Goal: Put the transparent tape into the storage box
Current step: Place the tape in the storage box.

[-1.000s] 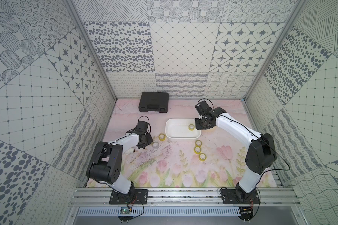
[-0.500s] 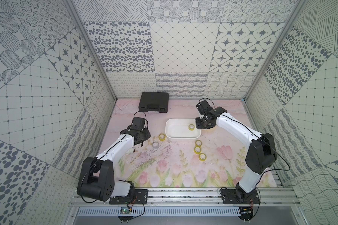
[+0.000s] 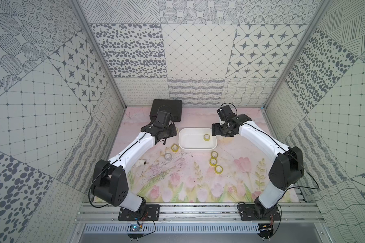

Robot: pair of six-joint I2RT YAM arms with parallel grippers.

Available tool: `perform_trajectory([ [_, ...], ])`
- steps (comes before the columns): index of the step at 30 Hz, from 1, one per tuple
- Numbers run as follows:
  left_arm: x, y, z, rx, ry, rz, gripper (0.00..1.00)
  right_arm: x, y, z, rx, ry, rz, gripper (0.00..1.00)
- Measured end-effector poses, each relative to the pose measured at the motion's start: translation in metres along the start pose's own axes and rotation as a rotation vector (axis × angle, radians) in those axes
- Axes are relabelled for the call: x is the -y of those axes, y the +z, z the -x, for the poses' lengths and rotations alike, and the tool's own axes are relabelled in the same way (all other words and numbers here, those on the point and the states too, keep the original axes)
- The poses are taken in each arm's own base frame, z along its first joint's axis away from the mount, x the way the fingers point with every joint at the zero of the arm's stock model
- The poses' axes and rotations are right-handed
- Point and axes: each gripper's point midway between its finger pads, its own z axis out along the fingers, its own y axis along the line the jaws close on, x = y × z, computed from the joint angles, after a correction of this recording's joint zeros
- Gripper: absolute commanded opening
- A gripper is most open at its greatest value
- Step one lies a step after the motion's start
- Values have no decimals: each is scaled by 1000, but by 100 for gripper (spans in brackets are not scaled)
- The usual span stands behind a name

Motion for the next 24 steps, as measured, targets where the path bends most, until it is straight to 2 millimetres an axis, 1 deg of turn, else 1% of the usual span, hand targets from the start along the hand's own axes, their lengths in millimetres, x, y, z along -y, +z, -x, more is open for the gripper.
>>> perform_trajectory([
  [5,40,35,-23,-93,94,-47,0,-1,-1,2,8,11,8,87],
  [9,59,62,-42,-159,148,-63,0,0,-1,4,13,16,11,87],
  [13,67,86,-56,-206,177,-58,0,2,-2,1,14,19,11,87],
  [18,70,114,-68,-251,200,-46,0,6,-3,-1,10,23,9,87],
  [20,71,124,-71,-261,204,-42,0,7,-3,-2,9,26,7,87],
  [24,77,138,-70,-268,208,-41,0,11,1,-5,-2,30,2,87],
])
